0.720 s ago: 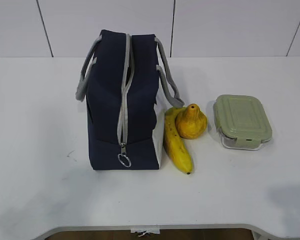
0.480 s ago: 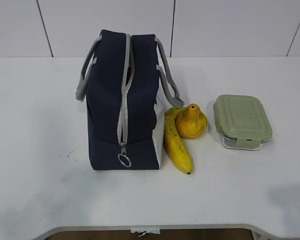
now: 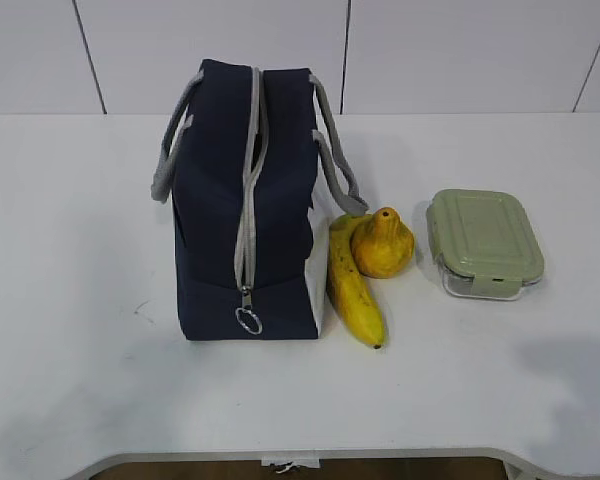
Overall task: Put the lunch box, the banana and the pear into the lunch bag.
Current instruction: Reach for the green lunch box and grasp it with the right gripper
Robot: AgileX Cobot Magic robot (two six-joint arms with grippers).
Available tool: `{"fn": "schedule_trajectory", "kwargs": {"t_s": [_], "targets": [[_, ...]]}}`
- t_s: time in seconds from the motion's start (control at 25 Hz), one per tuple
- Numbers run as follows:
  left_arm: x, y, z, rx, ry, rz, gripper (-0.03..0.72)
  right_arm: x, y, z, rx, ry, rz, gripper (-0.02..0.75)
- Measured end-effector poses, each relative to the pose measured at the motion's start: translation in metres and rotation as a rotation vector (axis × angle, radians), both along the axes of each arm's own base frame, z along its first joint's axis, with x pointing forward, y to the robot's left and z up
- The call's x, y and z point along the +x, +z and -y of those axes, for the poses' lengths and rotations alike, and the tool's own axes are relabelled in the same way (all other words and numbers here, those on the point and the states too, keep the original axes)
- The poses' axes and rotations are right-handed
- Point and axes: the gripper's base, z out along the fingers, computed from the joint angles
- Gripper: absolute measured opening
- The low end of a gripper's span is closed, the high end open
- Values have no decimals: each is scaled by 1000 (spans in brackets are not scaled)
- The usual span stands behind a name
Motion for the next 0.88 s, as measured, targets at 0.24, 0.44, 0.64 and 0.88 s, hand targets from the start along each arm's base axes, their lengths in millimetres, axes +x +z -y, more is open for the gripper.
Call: {"fn": "schedule_trajectory", "kwargs": {"t_s": [0.24,0.44,0.64,0.88], "targets": [[0,0,0,0,0,0,414,35,10,1,64,-62,-64,396],[0,0,0,0,0,0,414,73,9,1,97,-106,-196,396],[0,0,0,0,0,0,414,119,14,2,102,-125,-278,396],[0,0,0,0,0,0,414,181,12,2,110,-145,-348,396]]}}
